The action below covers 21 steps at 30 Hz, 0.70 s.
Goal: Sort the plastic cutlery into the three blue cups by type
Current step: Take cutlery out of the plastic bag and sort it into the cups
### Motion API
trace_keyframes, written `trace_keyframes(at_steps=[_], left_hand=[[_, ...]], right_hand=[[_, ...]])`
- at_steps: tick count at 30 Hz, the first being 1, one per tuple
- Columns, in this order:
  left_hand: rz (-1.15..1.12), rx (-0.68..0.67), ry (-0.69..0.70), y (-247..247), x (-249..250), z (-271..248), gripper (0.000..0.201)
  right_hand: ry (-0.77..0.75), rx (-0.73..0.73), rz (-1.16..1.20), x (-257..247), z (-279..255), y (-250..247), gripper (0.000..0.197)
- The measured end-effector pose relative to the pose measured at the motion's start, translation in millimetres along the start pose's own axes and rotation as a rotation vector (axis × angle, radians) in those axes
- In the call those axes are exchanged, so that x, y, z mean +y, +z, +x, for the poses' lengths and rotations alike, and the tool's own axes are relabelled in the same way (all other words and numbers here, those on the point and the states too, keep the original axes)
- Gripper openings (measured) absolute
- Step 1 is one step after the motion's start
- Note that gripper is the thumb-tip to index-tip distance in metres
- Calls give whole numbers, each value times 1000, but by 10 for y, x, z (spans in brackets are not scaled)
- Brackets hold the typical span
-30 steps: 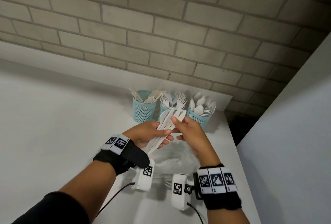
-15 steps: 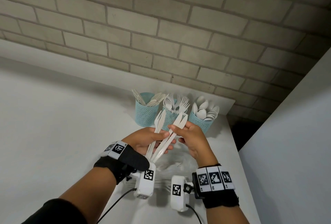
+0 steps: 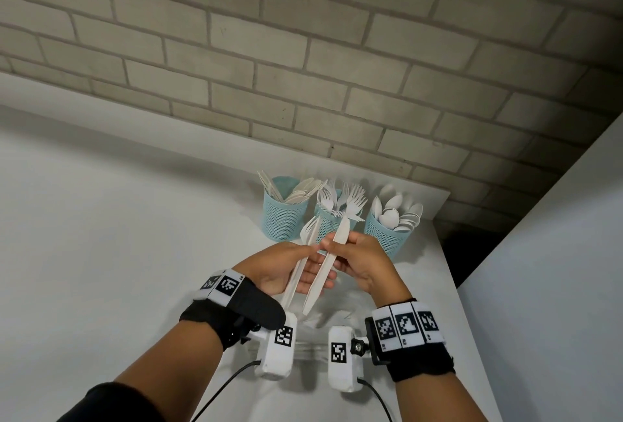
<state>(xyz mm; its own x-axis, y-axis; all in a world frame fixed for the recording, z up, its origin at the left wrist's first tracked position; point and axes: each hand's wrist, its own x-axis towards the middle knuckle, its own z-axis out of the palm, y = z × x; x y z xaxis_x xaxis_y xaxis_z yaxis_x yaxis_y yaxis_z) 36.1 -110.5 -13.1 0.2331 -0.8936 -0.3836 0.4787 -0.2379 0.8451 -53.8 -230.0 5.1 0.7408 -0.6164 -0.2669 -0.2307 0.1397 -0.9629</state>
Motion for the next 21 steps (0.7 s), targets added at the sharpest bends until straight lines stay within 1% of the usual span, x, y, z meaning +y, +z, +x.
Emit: trace_keyframes(at_steps=[3, 8, 12, 14, 18, 21], left_hand=[[-41, -48, -7, -42, -9, -33, 34], [-39, -80, 3, -73, -19, -67, 30], [-2, -110, 5, -125, -14, -84, 30], [2, -87, 26, -158, -20, -84, 27], [-21, 31, 103, -183, -5, -70, 25], [-7, 92, 167, -195, 62, -82, 26]], right_hand=[[12, -18, -13, -31, -19, 3, 11], [5, -47, -34, -46, -18, 91, 13], [-19, -46, -64, -47, 5, 166, 9], [-27, -54, -70, -66, 21, 198, 7], [-70, -29, -144, -154, 79, 254, 5], [-112, -24, -220, -290, 133, 289, 9]])
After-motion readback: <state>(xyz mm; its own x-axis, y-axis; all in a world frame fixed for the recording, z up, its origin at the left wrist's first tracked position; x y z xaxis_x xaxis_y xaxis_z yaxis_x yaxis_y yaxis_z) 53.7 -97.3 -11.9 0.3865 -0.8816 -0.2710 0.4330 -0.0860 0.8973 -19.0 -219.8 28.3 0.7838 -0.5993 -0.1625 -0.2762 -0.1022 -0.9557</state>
